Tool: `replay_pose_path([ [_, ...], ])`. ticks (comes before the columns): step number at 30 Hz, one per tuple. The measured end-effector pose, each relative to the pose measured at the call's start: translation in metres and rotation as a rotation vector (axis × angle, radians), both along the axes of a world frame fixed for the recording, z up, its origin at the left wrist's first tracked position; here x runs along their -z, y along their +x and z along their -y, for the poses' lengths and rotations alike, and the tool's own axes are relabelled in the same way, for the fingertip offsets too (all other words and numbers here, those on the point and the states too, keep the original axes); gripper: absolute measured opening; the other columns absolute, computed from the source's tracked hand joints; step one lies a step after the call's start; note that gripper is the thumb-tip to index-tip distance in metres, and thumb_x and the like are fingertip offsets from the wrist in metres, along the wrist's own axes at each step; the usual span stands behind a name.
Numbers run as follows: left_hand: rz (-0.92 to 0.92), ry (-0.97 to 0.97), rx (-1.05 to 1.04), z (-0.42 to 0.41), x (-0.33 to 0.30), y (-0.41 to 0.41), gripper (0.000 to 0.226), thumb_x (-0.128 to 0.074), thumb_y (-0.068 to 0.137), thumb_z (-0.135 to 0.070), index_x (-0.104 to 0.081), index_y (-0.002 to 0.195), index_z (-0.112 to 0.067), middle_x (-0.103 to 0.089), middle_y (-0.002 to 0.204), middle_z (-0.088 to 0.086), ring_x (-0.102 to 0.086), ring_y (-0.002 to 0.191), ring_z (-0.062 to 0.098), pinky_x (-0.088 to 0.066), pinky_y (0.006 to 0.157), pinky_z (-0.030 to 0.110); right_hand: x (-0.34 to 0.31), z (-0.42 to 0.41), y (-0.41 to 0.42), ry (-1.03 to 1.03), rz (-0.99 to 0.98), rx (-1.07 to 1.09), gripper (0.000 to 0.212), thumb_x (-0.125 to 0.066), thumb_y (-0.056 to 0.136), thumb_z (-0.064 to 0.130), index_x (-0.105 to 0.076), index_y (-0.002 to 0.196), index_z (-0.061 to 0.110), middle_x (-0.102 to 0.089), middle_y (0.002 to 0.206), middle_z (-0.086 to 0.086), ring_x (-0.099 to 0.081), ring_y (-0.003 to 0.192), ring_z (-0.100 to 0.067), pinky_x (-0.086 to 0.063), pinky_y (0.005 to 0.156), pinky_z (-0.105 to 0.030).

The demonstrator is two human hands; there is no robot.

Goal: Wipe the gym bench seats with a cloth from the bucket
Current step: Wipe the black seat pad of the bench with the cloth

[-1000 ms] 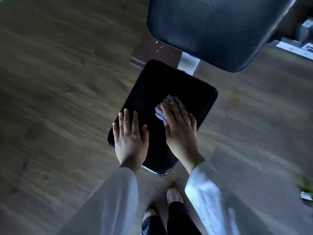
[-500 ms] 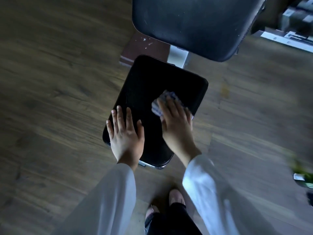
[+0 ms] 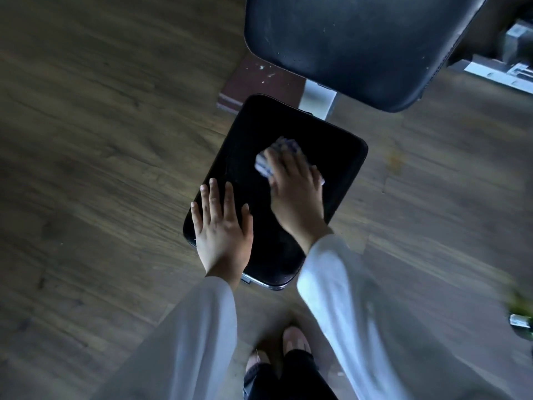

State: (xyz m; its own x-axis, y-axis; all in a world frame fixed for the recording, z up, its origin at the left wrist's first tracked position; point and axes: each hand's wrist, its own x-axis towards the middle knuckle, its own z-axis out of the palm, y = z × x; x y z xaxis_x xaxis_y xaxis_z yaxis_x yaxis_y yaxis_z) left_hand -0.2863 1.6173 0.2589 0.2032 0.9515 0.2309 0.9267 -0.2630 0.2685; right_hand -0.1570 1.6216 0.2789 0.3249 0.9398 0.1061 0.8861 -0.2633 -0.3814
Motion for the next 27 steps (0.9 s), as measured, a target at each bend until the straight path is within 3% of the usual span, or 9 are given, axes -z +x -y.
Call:
replay_pose_path([
  [3, -0.005, 0.016, 0.004, -0.001, -0.001, 0.0, 0.053, -0.036, 0.088, -0.034, -0.055, 0.125, -0.001, -0.049, 0.135, 0.024, -0.046, 0.125, 0.041, -0.032, 0.103, 0.054, 0.004, 0.024, -0.014, 0.065, 0.046, -0.077, 0.048, -0.047, 0.082, 0.02, -0.048, 0.131, 0.023, -0.051, 0.137, -0.004, -0.046, 0.126, -0.024, -0.029, 0.1, -0.041],
  [6, -0.007, 0.01, 0.008, -0.002, -0.002, 0.0, 0.053, -0.036, 0.088, -0.034, -0.055, 0.125, -0.001, -0.049, 0.135, 0.024, -0.046, 0.125, 0.041, -0.031, 0.103, 0.055, 0.006, 0.03, 0.003, 0.068, 0.048, -0.004, 0.049, -0.041, 0.083, 0.023, -0.047, 0.132, 0.024, -0.05, 0.137, -0.004, -0.046, 0.127, -0.023, -0.034, 0.099, -0.042],
  [9, -0.019, 0.002, 0.006, -0.001, -0.001, 0.0, 0.052, -0.036, 0.089, -0.034, -0.056, 0.125, -0.002, -0.049, 0.135, 0.023, -0.046, 0.125, 0.039, -0.032, 0.103, 0.053, 0.0, 0.006, 0.014, -0.041, -0.024, 0.083, 0.049, -0.041, 0.091, 0.019, -0.035, 0.14, 0.025, -0.034, 0.148, -0.004, -0.026, 0.138, -0.023, -0.021, 0.108, -0.046],
  [12, -0.009, -0.013, 0.002, -0.001, -0.001, 0.0, 0.053, -0.034, 0.089, -0.034, -0.054, 0.127, -0.003, -0.048, 0.136, 0.022, -0.045, 0.127, 0.038, -0.032, 0.104, 0.052, -0.006, -0.023, 0.006, -0.08, -0.052, 0.002, 0.051, -0.041, 0.093, 0.016, -0.03, 0.142, 0.026, -0.025, 0.152, -0.001, -0.016, 0.141, -0.022, -0.012, 0.11, -0.046],
  [16, -0.005, 0.0, 0.007, -0.002, -0.001, -0.001, 0.052, -0.034, 0.089, -0.032, -0.055, 0.127, -0.003, -0.049, 0.136, 0.022, -0.045, 0.127, 0.039, -0.031, 0.105, 0.051, -0.002, -0.021, -0.006, -0.028, 0.001, -0.22, 0.049, -0.042, 0.09, 0.017, -0.038, 0.138, 0.025, -0.035, 0.148, 0.002, -0.028, 0.137, -0.02, -0.019, 0.107, -0.044],
  [20, -0.008, -0.011, 0.009, -0.001, -0.002, -0.001, 0.052, -0.034, 0.089, -0.032, -0.054, 0.127, -0.003, -0.049, 0.136, 0.023, -0.045, 0.126, 0.039, -0.03, 0.105, 0.052, 0.004, 0.007, 0.008, 0.07, 0.057, -0.083, 0.052, -0.032, 0.084, 0.024, -0.044, 0.134, 0.025, -0.044, 0.142, -0.001, -0.038, 0.132, -0.02, -0.026, 0.103, -0.04],
  [24, -0.016, -0.04, 0.012, -0.002, -0.002, -0.001, 0.052, -0.034, 0.09, -0.033, -0.053, 0.129, -0.004, -0.047, 0.137, 0.022, -0.043, 0.128, 0.038, -0.024, 0.107, 0.049, 0.006, 0.003, 0.016, 0.016, -0.012, 0.169, 0.05, -0.031, 0.088, 0.028, -0.04, 0.137, 0.023, -0.038, 0.146, -0.006, -0.03, 0.137, -0.024, -0.024, 0.107, -0.045],
  [27, 0.039, -0.078, -0.003, -0.001, -0.004, 0.001, 0.054, -0.031, 0.09, -0.035, -0.052, 0.13, -0.004, -0.045, 0.14, 0.021, -0.039, 0.132, 0.037, -0.022, 0.109, 0.049, -0.006, -0.01, -0.003, 0.019, -0.083, -0.037, 0.054, -0.023, 0.089, 0.039, -0.045, 0.135, 0.02, -0.041, 0.144, -0.008, -0.034, 0.135, -0.026, -0.029, 0.105, -0.042],
])
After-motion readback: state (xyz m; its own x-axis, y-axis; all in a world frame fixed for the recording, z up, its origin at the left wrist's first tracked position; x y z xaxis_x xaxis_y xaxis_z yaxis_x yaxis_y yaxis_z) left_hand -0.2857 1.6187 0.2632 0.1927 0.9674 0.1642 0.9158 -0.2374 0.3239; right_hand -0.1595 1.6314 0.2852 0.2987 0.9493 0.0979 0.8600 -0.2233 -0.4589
